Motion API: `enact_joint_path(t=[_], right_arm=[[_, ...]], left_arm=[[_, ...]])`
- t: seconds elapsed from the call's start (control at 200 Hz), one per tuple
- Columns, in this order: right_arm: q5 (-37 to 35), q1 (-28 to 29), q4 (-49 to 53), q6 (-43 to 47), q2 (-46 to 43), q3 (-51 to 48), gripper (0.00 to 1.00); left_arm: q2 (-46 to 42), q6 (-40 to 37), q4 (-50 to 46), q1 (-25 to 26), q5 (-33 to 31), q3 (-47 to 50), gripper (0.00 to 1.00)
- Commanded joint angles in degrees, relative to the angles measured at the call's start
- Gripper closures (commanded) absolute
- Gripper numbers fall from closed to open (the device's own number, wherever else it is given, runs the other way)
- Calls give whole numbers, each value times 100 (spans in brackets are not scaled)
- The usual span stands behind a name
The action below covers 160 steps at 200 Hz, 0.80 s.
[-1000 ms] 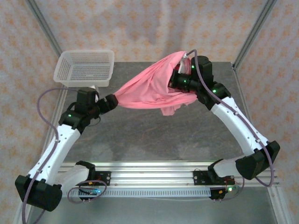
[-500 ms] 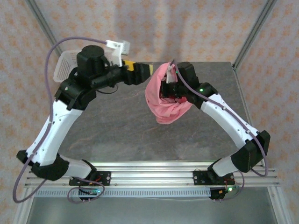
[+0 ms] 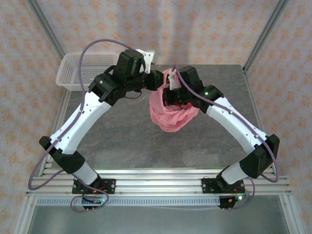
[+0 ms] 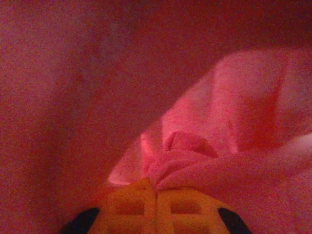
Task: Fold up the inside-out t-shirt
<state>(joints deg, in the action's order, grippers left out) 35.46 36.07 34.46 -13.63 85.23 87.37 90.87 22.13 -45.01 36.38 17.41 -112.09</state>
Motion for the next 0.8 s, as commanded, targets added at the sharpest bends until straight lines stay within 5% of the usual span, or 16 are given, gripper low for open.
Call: enact_joint_path(t=[0.0, 0.225, 0.445, 0.62, 0.796], right_arm=[[-119, 14, -124, 80, -186, 56, 100], [722, 359, -140, 760, -384, -188, 100], [999, 595, -755, 694, -635, 176, 100], [56, 472, -1259, 587, -783, 652, 100], [-2064, 227, -1048, 836, -954, 819, 100]], left_arm=[[-263, -37, 45, -52, 18, 113, 100], [-252, 1375, -139, -912, -748, 422, 100], [-147, 1042, -512, -1396, -1159, 1522, 100], [-346, 1314, -118, -1397, -1077, 3096, 100], [-831, 1378, 69, -1414, -1360, 4121, 100]])
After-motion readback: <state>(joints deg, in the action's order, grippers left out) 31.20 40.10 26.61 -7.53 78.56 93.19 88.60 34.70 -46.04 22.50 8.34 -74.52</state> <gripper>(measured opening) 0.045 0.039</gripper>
